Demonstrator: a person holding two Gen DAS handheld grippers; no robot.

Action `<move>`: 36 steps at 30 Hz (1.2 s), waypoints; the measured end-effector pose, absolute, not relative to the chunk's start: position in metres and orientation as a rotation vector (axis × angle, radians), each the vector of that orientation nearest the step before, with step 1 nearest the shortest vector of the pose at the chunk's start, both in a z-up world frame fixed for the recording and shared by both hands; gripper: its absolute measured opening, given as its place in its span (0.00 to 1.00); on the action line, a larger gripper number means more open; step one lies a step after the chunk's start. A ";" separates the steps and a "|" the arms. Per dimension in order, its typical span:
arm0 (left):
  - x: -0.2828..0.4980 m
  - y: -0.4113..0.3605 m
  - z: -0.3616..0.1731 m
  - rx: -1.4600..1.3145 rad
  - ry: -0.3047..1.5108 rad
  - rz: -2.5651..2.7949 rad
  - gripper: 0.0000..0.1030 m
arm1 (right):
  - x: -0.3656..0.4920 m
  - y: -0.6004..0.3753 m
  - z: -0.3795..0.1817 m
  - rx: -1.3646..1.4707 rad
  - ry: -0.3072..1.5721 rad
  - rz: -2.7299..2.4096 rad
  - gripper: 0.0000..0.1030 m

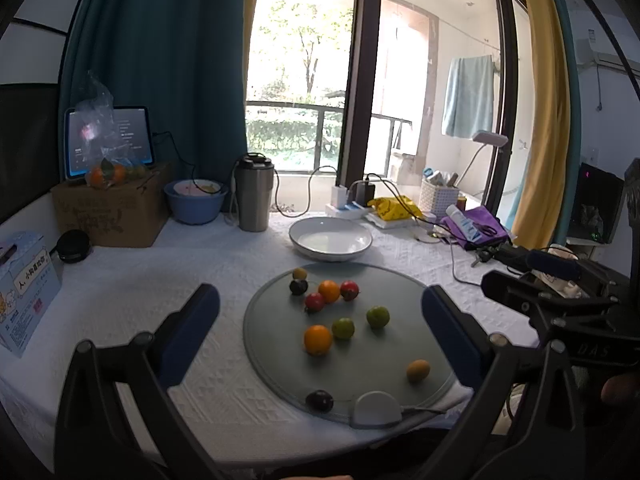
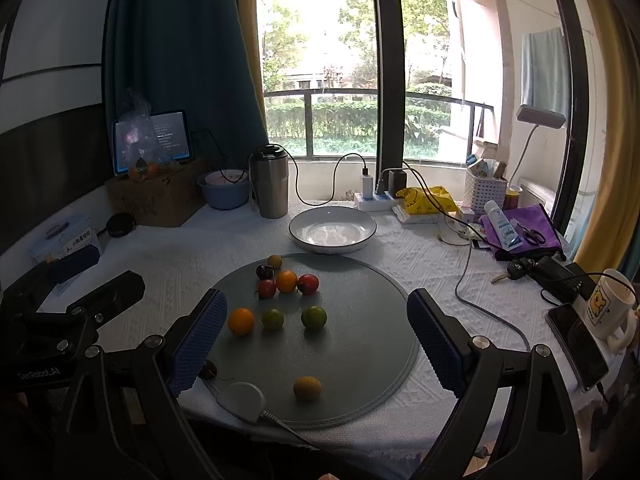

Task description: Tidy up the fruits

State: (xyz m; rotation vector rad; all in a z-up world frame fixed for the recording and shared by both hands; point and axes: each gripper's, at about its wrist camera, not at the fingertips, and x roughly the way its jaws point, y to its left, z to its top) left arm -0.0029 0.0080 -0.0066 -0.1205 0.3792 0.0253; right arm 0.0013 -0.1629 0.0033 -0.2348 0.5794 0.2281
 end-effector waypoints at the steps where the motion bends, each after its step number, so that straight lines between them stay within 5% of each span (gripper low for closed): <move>1: -0.003 0.008 -0.006 -0.120 0.380 0.025 0.99 | 0.001 -0.163 0.003 -0.235 0.580 0.228 0.91; 36: 0.003 0.015 -0.008 -0.123 0.406 0.044 0.99 | 0.003 -0.165 -0.005 -0.247 0.600 0.214 0.91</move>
